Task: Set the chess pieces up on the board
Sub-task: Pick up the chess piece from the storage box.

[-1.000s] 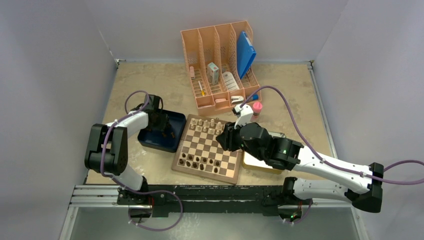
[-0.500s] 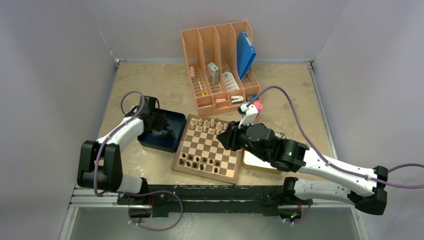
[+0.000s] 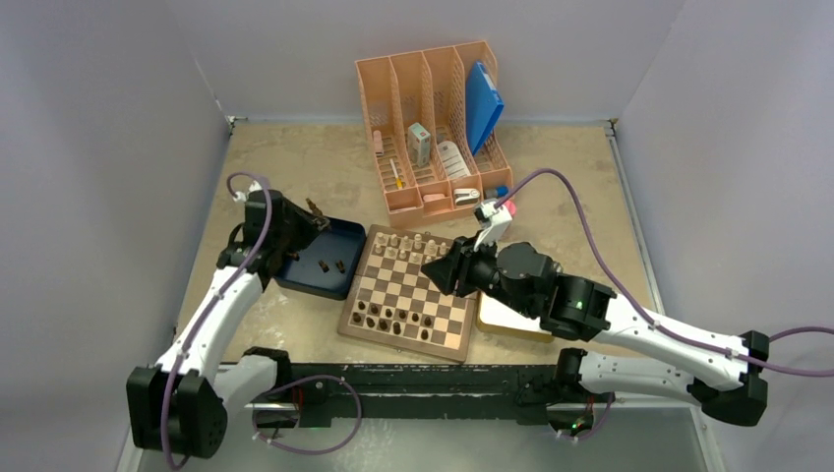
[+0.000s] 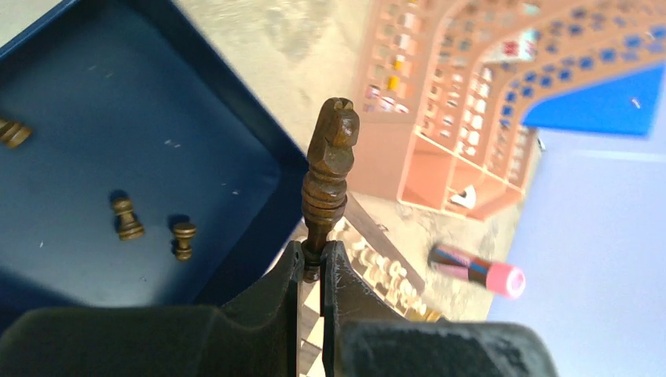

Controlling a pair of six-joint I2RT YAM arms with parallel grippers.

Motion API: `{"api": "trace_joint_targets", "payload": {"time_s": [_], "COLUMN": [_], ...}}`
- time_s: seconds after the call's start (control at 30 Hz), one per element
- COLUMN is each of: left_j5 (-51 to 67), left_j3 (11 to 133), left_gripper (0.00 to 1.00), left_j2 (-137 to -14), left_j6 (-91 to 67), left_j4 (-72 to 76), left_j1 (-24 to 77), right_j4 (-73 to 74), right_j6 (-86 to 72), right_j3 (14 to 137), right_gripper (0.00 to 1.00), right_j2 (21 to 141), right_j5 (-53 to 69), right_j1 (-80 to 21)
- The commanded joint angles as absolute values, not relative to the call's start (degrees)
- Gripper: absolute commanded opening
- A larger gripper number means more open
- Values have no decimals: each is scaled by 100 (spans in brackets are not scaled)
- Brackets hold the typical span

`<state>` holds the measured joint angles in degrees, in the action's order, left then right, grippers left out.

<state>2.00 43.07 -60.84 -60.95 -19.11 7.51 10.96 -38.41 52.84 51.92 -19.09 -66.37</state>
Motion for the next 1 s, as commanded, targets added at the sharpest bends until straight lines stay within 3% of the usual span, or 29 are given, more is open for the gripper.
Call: {"api": "trace_joint_targets", "payload": {"time_s": [0.0, 0.27, 0.53, 0.97], "left_j5": [995, 2500, 3503, 4638], "left_j3": [4147, 3823, 3705, 3512], "left_gripper": [0, 0, 0, 0], "left_j2": [-5404, -4835, -4520, -4177], "left_j6": [-4951, -4143, -3584, -2298], "left_j4": [-1192, -671, -539, -422], "left_j1": [747, 826, 1027, 1256], "right_j4": [653, 403, 917, 709], "right_j6": [-3954, -3892, -3731, -2921], "right_j3": [5351, 5621, 6581, 6777], "right_gripper": [42, 46, 49, 60], "right_j2": [5027, 5107, 6010, 6293], "right_j5": [-1782, -1730, -2040, -1140], "right_j1": [-6659, -6655, -6631, -6052]}}
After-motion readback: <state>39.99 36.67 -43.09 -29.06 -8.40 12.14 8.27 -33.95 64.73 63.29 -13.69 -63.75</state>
